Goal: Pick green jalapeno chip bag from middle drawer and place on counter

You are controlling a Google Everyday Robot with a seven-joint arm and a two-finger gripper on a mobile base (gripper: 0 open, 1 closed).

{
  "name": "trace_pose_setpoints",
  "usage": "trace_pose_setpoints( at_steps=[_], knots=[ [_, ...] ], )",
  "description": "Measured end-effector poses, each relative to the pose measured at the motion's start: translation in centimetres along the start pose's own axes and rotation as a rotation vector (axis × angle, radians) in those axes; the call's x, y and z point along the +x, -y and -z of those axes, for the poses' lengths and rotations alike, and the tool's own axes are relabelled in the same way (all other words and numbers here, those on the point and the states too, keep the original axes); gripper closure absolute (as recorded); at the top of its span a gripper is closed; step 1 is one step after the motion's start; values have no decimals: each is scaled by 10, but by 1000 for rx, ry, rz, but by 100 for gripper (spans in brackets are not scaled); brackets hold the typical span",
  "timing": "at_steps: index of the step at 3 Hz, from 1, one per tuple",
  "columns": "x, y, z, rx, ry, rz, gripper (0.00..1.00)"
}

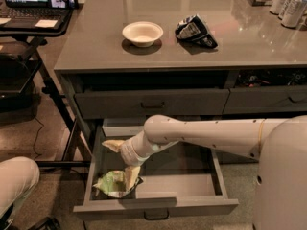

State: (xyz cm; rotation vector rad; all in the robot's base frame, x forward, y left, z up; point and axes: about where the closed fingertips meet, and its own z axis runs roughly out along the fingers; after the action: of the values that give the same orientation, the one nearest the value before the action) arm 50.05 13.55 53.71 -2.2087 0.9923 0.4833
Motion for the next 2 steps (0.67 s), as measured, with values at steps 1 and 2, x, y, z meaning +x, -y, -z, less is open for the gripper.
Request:
trace_pose_setpoints(
  at_steps=[1, 2],
  knots=[
    [2, -5, -33, -9, -2, 5, 0],
    [10, -5, -55, -16, -31, 1, 0]
  ],
)
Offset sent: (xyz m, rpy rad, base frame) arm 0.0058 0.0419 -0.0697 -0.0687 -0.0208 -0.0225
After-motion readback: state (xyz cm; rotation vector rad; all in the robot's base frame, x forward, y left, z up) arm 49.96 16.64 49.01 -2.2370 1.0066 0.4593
